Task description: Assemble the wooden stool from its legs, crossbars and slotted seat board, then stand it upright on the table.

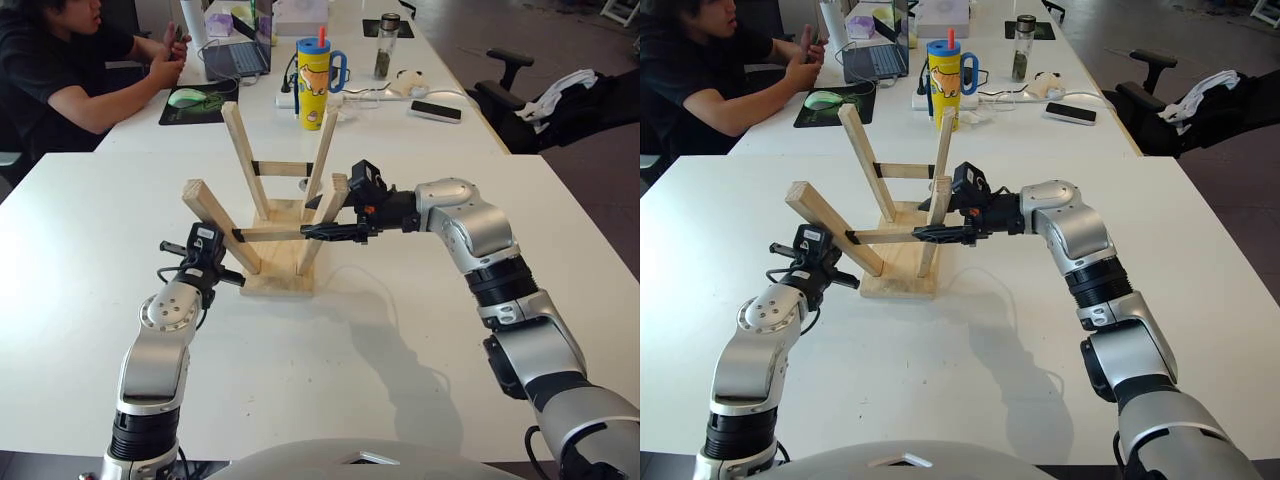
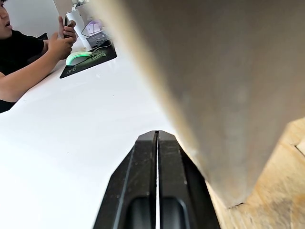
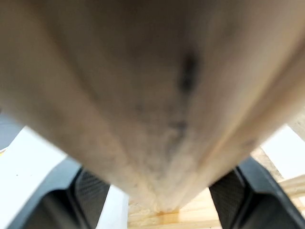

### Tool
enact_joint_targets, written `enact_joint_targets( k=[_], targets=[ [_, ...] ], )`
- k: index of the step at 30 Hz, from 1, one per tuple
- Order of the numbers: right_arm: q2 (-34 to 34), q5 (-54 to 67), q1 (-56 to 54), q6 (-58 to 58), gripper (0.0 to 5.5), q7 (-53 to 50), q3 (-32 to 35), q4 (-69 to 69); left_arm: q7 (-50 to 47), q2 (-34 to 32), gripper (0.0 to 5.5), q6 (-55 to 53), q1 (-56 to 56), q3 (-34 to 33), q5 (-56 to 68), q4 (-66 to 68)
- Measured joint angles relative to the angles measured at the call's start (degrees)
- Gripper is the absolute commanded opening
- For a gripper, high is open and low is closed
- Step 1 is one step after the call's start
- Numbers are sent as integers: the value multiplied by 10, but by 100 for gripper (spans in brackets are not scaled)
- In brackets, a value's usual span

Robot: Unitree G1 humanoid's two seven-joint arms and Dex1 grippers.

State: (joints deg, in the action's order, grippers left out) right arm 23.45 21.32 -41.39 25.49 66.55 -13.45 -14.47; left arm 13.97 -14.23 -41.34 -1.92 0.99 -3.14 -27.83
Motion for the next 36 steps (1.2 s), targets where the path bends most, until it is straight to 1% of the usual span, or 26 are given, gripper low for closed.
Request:
enact_joint_targets(
  k=[3,6,9,14,16,18,20,25,30,33,34,36],
  targets=[
    [-9,31,58,19,287,-24,50,-12,14,4,0,22,0,18,14,10],
    [-20,94,79,43,287,-23,105,-4,22,3,0,49,1,20,21,30],
    [-21,124,103,66,287,-26,137,16,31,-4,0,68,1,22,25,53],
    [-4,127,153,65,287,-39,150,62,35,-10,0,78,-2,23,25,65],
    [6,114,192,65,287,-55,149,79,33,-10,0,79,-2,23,25,65],
    [2,102,231,63,287,-85,145,96,27,-8,0,79,-1,23,25,64],
    [-8,77,264,47,287,-117,127,115,23,-4,0,79,2,23,25,64],
    [-30,65,304,29,287,-160,124,151,17,-2,0,79,5,23,25,65],
    [-7,47,371,25,287,-176,128,172,13,-2,0,91,10,17,26,66],
    [12,27,424,16,251,-192,138,160,3,3,0,115,20,3,30,74],
    [12,29,428,16,236,-200,152,154,0,7,0,123,22,-3,33,77],
    [12,52,413,18,205,-232,210,144,-9,17,0,150,21,-23,46,92]
  ],
)
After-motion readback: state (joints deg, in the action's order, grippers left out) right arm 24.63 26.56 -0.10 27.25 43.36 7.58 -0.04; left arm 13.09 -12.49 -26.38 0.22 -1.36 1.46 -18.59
